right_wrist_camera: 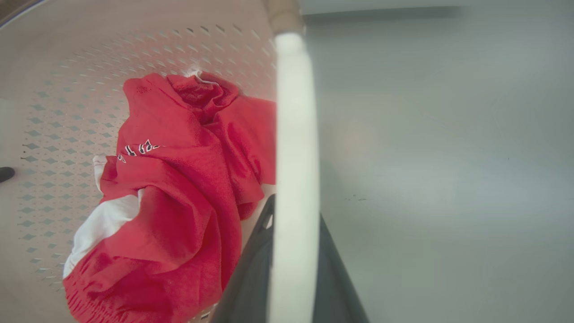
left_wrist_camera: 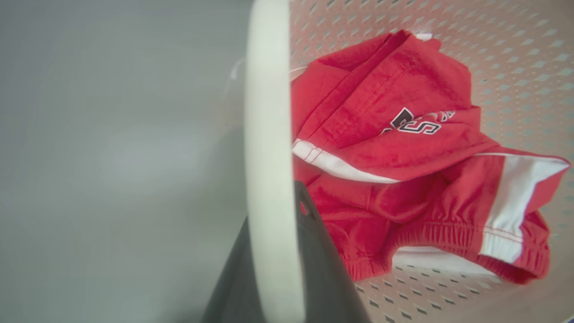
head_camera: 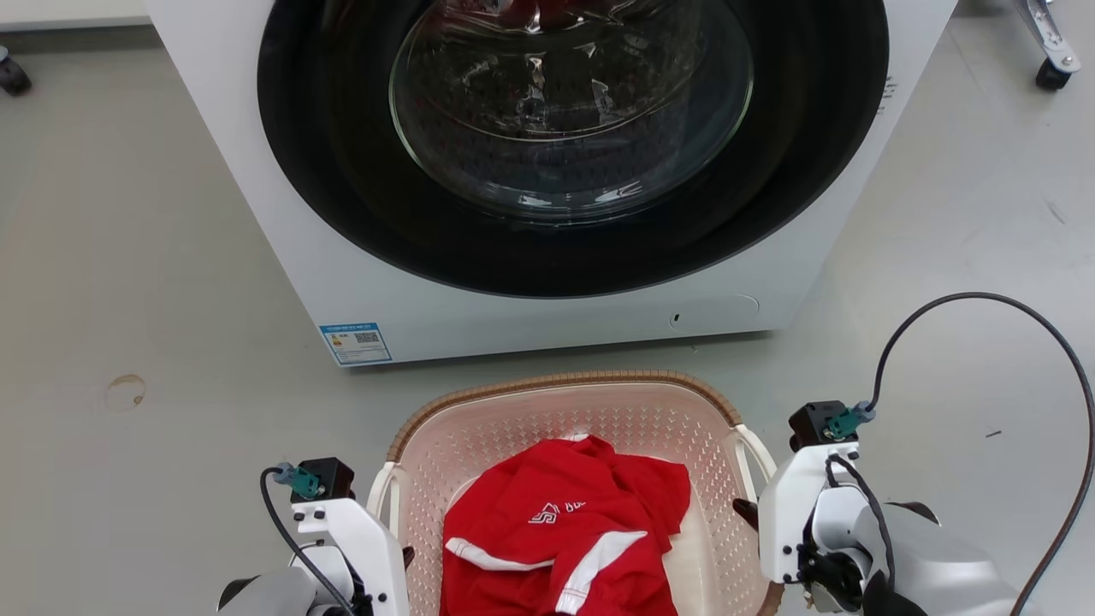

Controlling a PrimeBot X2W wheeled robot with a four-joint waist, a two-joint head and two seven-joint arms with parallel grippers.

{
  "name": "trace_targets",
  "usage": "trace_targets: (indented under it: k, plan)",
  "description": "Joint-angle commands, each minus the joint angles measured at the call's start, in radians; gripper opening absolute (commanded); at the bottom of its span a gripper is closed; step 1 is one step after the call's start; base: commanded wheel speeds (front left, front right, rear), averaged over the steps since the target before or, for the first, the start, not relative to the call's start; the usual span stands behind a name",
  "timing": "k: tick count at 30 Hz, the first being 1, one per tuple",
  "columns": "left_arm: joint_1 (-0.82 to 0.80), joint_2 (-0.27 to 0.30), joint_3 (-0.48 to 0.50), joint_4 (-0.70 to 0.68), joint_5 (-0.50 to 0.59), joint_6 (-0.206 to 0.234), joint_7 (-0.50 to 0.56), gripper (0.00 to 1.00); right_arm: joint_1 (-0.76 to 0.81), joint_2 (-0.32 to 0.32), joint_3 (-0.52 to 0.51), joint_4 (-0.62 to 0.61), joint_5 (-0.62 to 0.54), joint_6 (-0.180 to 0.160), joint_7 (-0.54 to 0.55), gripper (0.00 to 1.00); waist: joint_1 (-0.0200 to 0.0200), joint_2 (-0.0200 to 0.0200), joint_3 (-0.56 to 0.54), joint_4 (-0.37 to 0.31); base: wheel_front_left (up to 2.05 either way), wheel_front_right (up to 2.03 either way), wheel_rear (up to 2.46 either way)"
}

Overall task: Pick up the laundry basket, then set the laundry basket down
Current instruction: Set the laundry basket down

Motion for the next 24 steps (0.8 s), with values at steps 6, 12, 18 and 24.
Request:
trace_targets:
  k: [6,12,18,24]
  plan:
    - [-0.057,0.130,0.022,0.063,0.001,0.016,-0.024,0.00,-0.055,-0.113,-0.003,0.059,-0.024,-0.004,-0.047,0.00,0.0000,-0.0001,0.052,-0.003,0.00,0.00,0.00]
    - [-0.082,0.123,0.018,0.066,0.007,0.017,-0.033,0.00,-0.080,-0.113,-0.003,0.067,-0.027,-0.004,-0.068,0.00,0.0000,-0.0001,0.102,-0.009,0.00,0.00,0.00]
    - [-0.121,0.115,0.013,0.067,0.016,0.018,-0.042,0.00,-0.114,-0.113,-0.003,0.081,-0.027,-0.004,-0.096,0.00,0.0000,-0.0001,0.167,-0.012,0.00,0.00,0.00]
    - [-0.169,0.107,0.013,0.068,0.020,0.018,-0.048,0.00,-0.158,-0.113,-0.003,0.095,-0.030,-0.004,-0.136,0.00,0.0000,-0.0001,0.250,-0.013,0.00,0.00,0.00]
